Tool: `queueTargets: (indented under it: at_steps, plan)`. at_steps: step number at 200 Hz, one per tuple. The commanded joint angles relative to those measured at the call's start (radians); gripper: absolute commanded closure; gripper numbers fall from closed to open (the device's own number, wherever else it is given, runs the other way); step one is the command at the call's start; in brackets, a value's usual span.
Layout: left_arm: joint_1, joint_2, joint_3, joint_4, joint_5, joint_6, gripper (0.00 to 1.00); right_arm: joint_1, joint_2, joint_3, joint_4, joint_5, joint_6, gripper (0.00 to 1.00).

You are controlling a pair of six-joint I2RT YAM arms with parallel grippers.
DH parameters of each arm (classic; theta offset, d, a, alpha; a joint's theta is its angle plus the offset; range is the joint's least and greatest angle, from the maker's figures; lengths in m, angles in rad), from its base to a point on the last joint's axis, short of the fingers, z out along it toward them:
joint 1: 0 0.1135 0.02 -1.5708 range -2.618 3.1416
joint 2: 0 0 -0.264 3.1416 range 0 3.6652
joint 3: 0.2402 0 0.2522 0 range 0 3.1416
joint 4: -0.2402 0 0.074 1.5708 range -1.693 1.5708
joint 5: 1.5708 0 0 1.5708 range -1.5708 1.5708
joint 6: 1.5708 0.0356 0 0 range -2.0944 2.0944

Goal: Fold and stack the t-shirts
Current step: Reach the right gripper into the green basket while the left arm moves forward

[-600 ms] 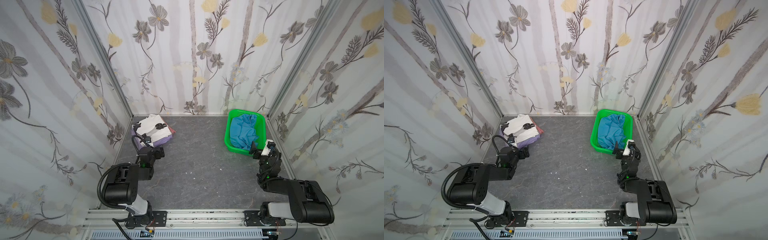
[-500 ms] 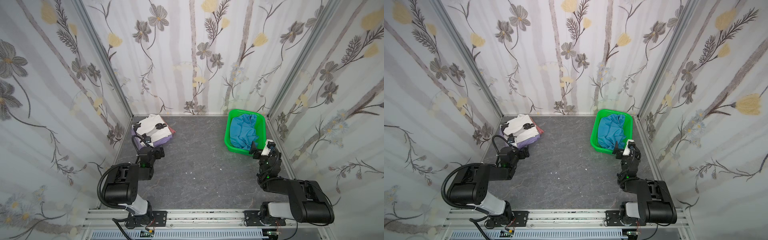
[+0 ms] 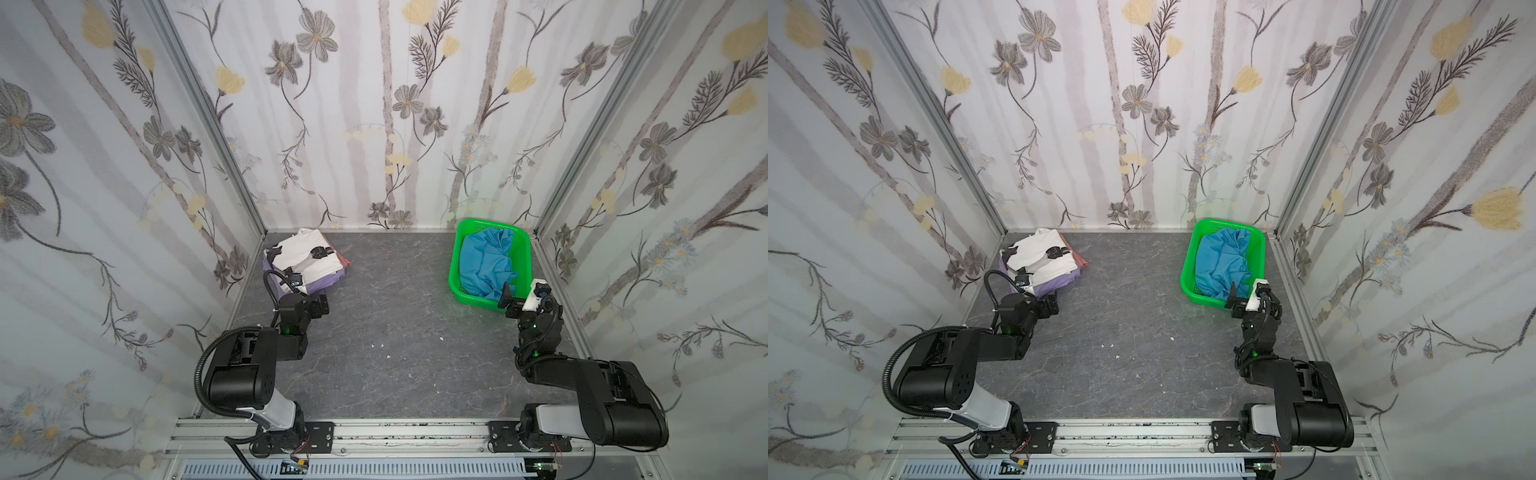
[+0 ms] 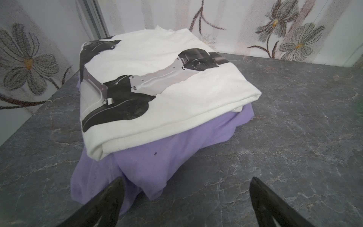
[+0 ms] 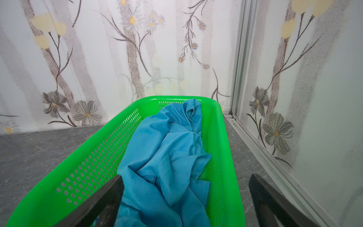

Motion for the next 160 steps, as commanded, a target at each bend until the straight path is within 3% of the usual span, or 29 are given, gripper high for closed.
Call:
queueTargets:
  at_steps: [1, 25, 47, 60, 71, 89, 105, 139, 160]
  plan:
    - [-0.031, -0.048, 0.027, -0.051, -0.142, -0.004, 0.0, 0.0, 0.003, 0.005, 0.038, -0.001, 0.002, 0.0]
    - [-0.113, -0.116, 0.134, -0.31, -0.435, -0.031, 0.0, -0.001, 0.003, 0.006, 0.039, 0.0, 0.002, 0.0]
    - [-0.203, -0.145, 0.25, -0.607, -0.735, -0.203, 0.0, 0.0, 0.003, 0.005, 0.037, 0.0, 0.002, 0.0]
    - [-0.288, -0.143, 0.31, -0.743, -0.912, -0.206, 0.0, 0.0, 0.002, 0.005, 0.039, 0.0, 0.002, 0.0]
    - [-0.338, -0.148, 0.381, -0.928, -0.992, -0.285, 0.0, 0.0, 0.003, 0.005, 0.039, -0.001, 0.002, 0.0]
    - [-0.411, -0.182, 0.42, -1.079, -0.971, -0.35, 0.0, 0.001, 0.001, 0.005, 0.039, 0.0, 0.002, 0.0]
    - [-0.48, -0.227, 0.428, -1.138, -0.882, -0.397, 0.0, -0.001, 0.001, 0.006, 0.038, -0.001, 0.003, 0.0]
    - [-0.581, -0.268, 0.457, -1.123, -0.501, -0.364, 0.0, -0.001, 0.003, 0.005, 0.039, -0.003, 0.004, 0.0]
    - [-0.607, -0.261, 0.484, -1.139, -0.339, -0.35, 0.0, -0.008, 0.003, 0.013, 0.026, -0.022, 0.006, 0.0]
